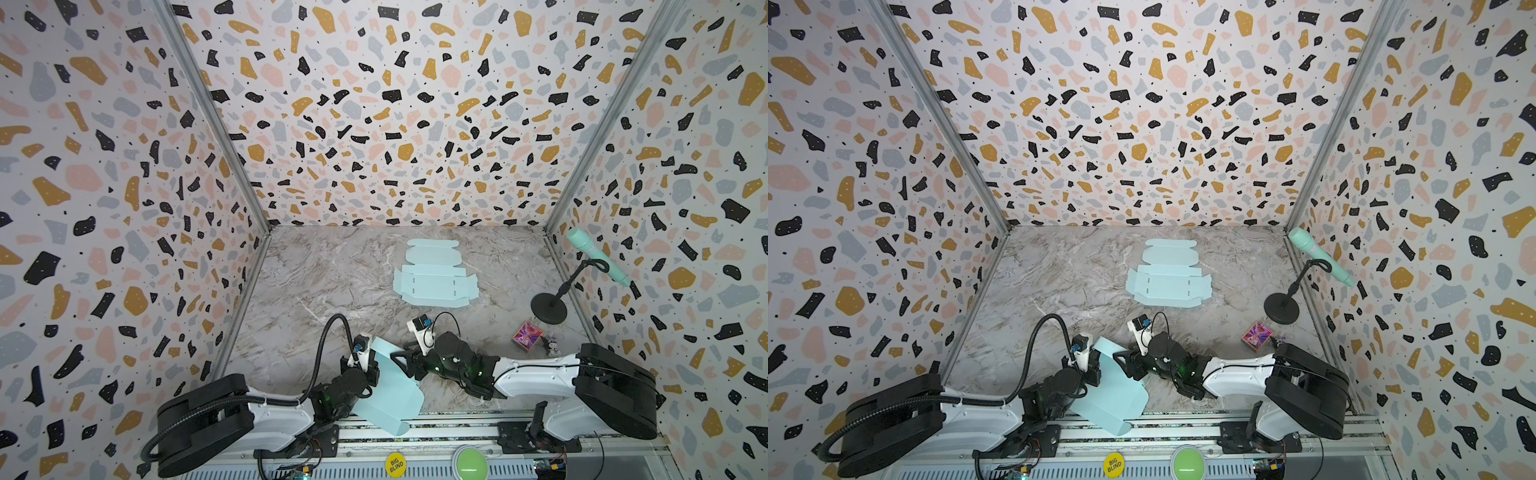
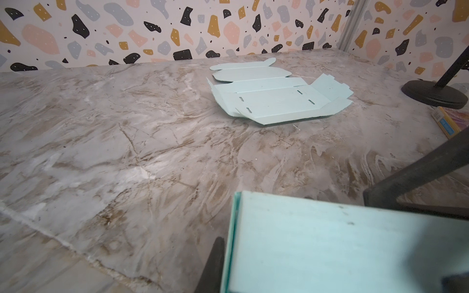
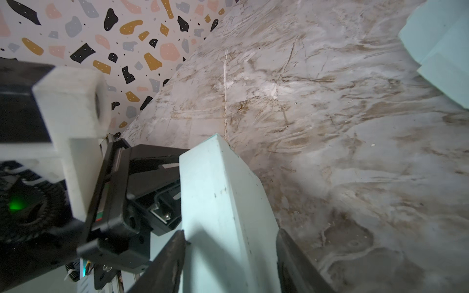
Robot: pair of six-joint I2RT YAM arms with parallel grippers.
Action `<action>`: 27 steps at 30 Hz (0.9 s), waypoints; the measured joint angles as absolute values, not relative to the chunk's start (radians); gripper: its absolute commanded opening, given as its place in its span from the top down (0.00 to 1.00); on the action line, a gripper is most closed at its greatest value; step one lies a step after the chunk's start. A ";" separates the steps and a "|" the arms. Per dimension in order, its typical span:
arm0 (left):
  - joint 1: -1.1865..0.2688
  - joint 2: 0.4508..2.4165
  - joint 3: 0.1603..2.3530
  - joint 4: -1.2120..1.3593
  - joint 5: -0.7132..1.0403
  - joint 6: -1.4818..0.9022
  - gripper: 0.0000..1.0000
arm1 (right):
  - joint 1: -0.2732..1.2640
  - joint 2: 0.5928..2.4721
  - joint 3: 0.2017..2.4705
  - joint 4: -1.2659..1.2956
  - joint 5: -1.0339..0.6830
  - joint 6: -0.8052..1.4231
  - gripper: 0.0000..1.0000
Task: Fold the paper box
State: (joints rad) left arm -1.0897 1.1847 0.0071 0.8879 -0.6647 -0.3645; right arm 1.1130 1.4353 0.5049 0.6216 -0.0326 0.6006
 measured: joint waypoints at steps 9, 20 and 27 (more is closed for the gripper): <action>-1.089 1.261 0.007 0.962 -0.675 -0.393 0.79 | 1.108 1.433 0.496 0.622 -0.035 0.601 0.43; -1.089 1.240 0.007 0.941 -0.672 -0.408 0.73 | 1.099 1.408 0.487 0.608 -0.038 0.599 0.43; -1.089 1.213 0.007 0.913 -0.671 -0.410 0.73 | 1.094 1.392 0.487 0.586 -0.035 0.588 0.43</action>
